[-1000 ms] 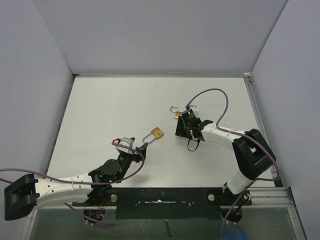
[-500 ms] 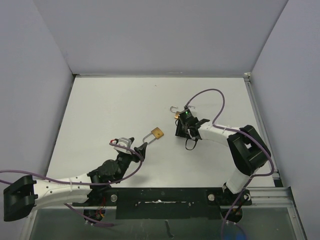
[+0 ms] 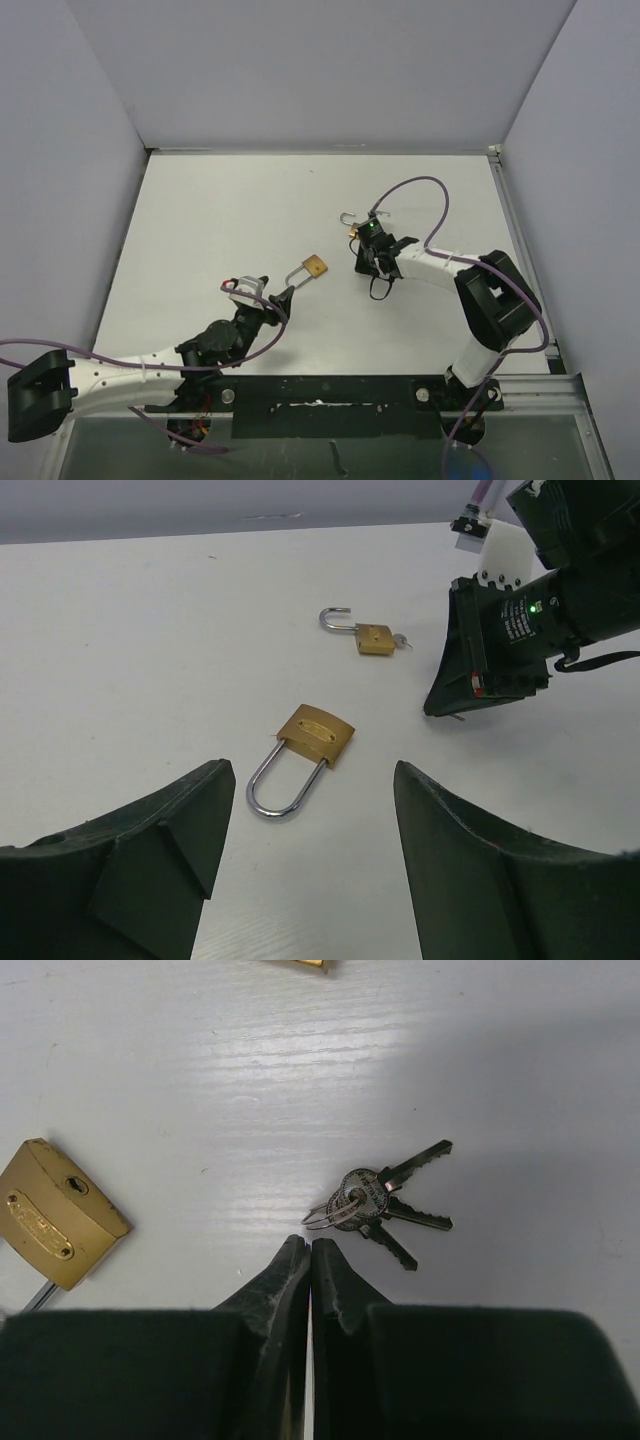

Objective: Unlock with the key

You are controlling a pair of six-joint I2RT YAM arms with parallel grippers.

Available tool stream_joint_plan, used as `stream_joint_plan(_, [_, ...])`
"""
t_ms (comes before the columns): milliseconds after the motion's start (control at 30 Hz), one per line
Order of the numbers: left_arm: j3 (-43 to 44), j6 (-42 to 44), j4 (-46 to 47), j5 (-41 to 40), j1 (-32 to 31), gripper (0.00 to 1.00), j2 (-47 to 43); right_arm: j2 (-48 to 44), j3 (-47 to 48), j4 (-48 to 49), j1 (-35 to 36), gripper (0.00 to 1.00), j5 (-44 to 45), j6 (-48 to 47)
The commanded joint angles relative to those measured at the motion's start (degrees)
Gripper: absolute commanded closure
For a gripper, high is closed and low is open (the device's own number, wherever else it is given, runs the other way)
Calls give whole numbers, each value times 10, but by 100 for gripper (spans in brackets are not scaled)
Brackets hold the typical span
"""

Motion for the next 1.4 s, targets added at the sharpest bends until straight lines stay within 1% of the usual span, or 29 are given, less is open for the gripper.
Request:
stream_joint_plan(0, [6,-3,43,3,1,37,8,-40,24,-13,7,92,24,-7])
stream_joint_plan(33, [7,-3,44,5,1,37,10,-42,26,-19,7,83,25,-7])
stream_joint_plan(133, [5,-5,48,6,1,37,13,-48,31,-36,7,60,29,-11])
stream_joint_plan(167, [5,-5,48,5,1,36,13,-50,35,-45,8,55,36,-12])
stream_joint_plan(233, [4,-6,48,6,1,36,12,-51,41,-56,9,50,47,-19])
stream_joint_plan(500, [2,-5,49,5,1,36,10,-16,71,-70,2,48,45,-26])
stream_joint_plan(733, [0,-1,44,2,2,36,0,24,103,-80,-6,53,40,-39])
stream_joint_plan(933, [-5,-4,42,3,4,36,-5,42,117,-99,-7,54,49,-46])
stream_joint_plan(1033, [-6,-5,40,3,5,36,-7,48,120,-105,-7,57,50,-46])
stream_joint_plan(1200, [-6,-5,38,3,5,36,-9,44,114,-109,-6,64,56,-41])
stream_joint_plan(1367, [-6,-8,37,4,5,36,-9,41,109,-112,-8,68,65,-37])
